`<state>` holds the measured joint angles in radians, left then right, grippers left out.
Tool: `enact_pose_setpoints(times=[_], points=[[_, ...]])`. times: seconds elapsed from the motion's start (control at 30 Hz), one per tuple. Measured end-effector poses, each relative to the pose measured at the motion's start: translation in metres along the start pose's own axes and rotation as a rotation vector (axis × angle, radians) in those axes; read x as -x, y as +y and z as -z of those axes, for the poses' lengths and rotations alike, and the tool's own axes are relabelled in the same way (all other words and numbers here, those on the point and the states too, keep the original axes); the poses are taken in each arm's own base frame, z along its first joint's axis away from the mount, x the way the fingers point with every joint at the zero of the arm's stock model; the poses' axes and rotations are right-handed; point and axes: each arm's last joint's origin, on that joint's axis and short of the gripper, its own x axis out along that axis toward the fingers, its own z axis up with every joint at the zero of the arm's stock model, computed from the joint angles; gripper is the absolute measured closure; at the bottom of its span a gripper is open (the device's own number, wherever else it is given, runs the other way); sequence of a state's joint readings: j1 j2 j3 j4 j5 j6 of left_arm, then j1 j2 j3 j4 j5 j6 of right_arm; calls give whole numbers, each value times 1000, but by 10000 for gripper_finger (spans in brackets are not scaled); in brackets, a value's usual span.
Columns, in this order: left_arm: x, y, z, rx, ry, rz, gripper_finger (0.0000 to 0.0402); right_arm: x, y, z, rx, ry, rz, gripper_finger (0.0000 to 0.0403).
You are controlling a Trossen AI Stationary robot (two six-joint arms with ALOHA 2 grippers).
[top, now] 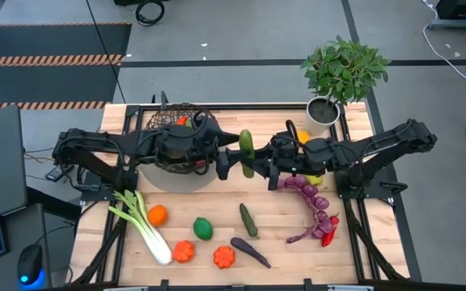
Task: Build produce basket
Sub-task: Put the green cucumber into the black wire basket
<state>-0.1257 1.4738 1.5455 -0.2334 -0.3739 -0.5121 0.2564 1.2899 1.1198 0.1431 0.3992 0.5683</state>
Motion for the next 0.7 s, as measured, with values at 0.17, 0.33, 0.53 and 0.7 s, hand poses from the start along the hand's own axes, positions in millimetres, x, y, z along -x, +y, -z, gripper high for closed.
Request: enact_pose_setpoints(times=[0.17,0.33,0.53,0.7], points=[[-2,0,1,-2,2,-6,111,-8,-1,2,-13,-17,-8,260],[-4,0,4,1,10,-9,111,-12,-2,4,-24,-22,-19,260],[-6,2,5,17,6,-40,130,-13,-5,3,-71,-27,3,247],[-6,2,5,15,1,-56,199,-14,-7,2,-76,-32,15,232]])
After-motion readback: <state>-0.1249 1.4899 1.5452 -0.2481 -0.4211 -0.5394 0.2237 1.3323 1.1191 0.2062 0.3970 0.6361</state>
